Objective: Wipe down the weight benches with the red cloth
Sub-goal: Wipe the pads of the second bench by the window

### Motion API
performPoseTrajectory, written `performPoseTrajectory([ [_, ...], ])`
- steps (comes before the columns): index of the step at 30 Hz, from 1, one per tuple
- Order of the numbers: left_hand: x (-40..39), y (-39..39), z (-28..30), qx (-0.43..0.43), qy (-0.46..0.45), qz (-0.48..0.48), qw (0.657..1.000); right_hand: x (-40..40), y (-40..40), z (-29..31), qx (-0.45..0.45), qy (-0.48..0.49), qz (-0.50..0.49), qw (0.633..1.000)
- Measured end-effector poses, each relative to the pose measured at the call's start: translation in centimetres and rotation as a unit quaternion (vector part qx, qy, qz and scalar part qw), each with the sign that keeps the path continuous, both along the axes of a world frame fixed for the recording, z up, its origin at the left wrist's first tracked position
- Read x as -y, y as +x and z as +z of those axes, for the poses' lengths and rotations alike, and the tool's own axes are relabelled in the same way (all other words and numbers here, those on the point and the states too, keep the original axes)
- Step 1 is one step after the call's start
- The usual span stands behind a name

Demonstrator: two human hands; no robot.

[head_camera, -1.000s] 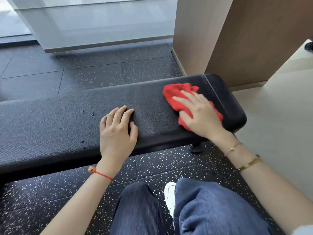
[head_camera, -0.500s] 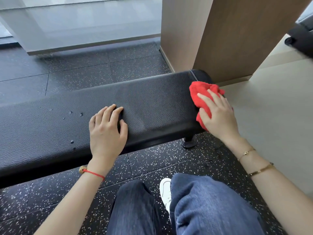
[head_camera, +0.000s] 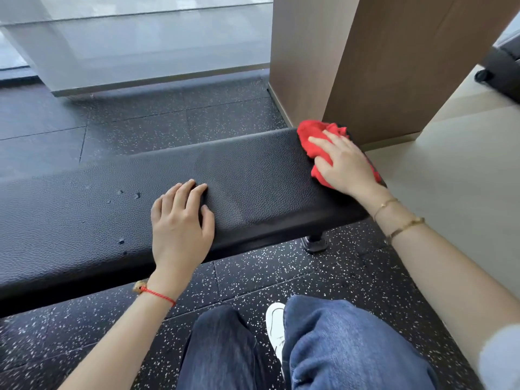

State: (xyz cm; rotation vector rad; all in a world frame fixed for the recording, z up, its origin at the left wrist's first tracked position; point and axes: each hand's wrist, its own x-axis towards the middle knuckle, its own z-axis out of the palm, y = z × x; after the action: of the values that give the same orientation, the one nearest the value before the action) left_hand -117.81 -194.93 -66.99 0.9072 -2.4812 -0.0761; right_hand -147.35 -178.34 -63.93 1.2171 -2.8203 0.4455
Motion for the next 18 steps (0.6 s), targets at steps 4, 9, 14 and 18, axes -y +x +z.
performPoseTrajectory([
  [4, -0.2, -0.2, 0.1, 0.007, -0.004, 0.006, 1.000, 4.4, -2.8, 0.5, 0.014, 0.002, -0.078, 0.997],
  [9, -0.2, -0.2, 0.1, 0.011, -0.008, 0.012, 1.000, 7.8, 2.7, 0.4, 0.011, 0.002, 0.057, 0.998],
  [14, -0.1, -0.2, 0.1, 0.004, -0.001, 0.012, 1.000, 4.2, 9.1, 0.1, 0.009, -0.012, 0.241, 0.970],
  [18, -0.2, -0.1, 0.2, 0.002, 0.004, 0.012, 1.000, 4.4, 6.7, 0.6, 0.013, -0.015, 0.201, 0.979],
])
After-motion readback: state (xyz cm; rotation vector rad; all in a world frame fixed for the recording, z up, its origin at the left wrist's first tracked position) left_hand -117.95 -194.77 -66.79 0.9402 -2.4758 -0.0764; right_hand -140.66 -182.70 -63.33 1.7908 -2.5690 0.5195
